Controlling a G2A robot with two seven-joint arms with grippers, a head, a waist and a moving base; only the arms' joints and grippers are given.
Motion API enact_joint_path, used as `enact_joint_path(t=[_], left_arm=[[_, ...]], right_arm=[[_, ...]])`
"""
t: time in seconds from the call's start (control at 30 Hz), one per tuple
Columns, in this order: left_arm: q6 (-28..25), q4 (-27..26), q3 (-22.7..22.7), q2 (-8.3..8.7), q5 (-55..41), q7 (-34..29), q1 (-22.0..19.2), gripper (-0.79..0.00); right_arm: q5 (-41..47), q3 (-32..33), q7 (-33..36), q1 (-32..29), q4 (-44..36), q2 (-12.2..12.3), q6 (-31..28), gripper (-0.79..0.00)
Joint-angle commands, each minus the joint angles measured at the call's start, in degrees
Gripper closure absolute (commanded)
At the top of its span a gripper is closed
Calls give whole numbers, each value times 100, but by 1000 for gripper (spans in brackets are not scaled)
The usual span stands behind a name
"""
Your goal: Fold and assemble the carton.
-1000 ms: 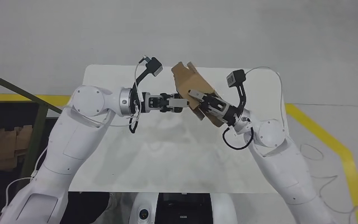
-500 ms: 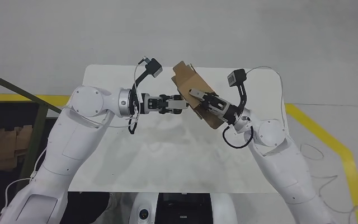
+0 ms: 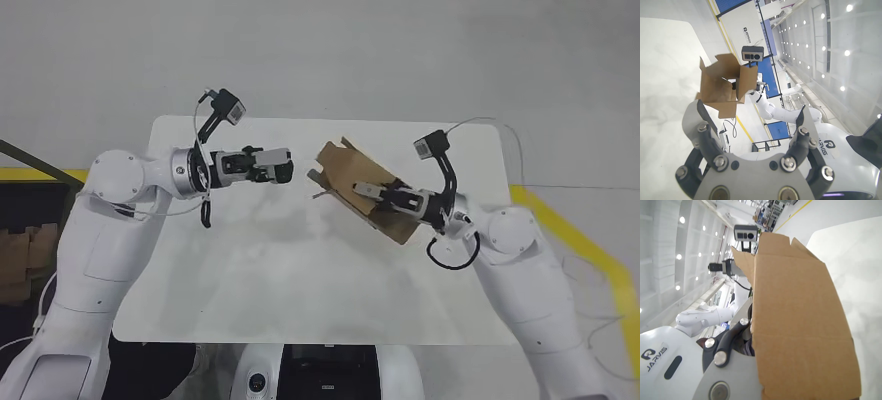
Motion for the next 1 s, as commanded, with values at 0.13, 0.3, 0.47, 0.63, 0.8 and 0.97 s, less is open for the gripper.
enact_joint_path(t=[0.13,0.3,0.47,0.63,0.8,0.97], left_arm=[[-103,92,-130,39,-7,-233,97,-785],[-161,190,-134,65,7,-549,105,-785],[-164,202,-132,67,8,-559,106,-785],[-164,202,-132,67,8,-559,106,-785],[-164,202,-132,67,8,-559,106,-785],[-164,202,-132,67,8,-559,106,-785]], right_arm=[[56,-84,1269,347,402,56,-148,0],[179,-210,1731,766,891,55,-82,0],[233,-260,1681,990,1102,36,-33,0],[233,-260,1681,990,1102,36,-33,0],[233,-260,1681,990,1102,36,-33,0],[205,-269,1614,969,1082,36,-9,0]])
